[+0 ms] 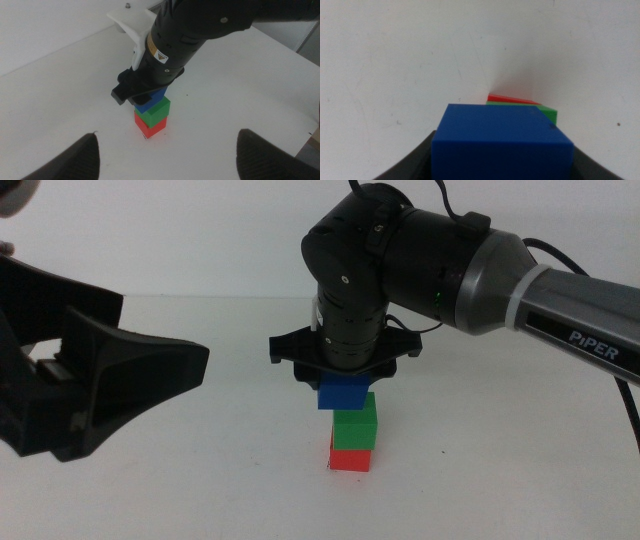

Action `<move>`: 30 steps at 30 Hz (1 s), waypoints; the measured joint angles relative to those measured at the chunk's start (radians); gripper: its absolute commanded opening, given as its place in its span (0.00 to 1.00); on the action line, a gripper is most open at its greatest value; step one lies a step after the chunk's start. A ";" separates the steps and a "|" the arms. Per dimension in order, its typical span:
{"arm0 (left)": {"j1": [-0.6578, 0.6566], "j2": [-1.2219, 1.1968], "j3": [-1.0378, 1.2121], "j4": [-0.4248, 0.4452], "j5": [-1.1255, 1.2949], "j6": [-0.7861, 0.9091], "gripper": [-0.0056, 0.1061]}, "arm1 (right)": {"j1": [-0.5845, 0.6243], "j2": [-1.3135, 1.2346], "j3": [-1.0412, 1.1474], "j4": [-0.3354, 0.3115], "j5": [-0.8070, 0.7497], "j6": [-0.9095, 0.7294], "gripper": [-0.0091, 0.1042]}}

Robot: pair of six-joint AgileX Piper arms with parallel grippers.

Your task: Stack red cubes first, then green, then blue cubes in a specific spot.

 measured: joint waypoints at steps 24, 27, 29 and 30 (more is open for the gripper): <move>0.000 0.000 0.000 0.000 0.000 0.000 0.89 | -0.038 0.002 0.014 0.038 0.000 -0.034 0.17; 0.000 0.000 0.000 0.000 0.000 0.000 0.89 | -0.041 0.002 0.016 0.046 0.000 -0.035 0.17; 0.000 0.000 0.000 0.000 0.000 0.000 0.89 | -0.044 0.002 0.027 0.046 0.000 -0.035 0.17; 0.000 0.000 0.000 0.000 0.000 0.000 0.89 | -0.044 0.002 0.031 0.046 0.000 -0.035 0.17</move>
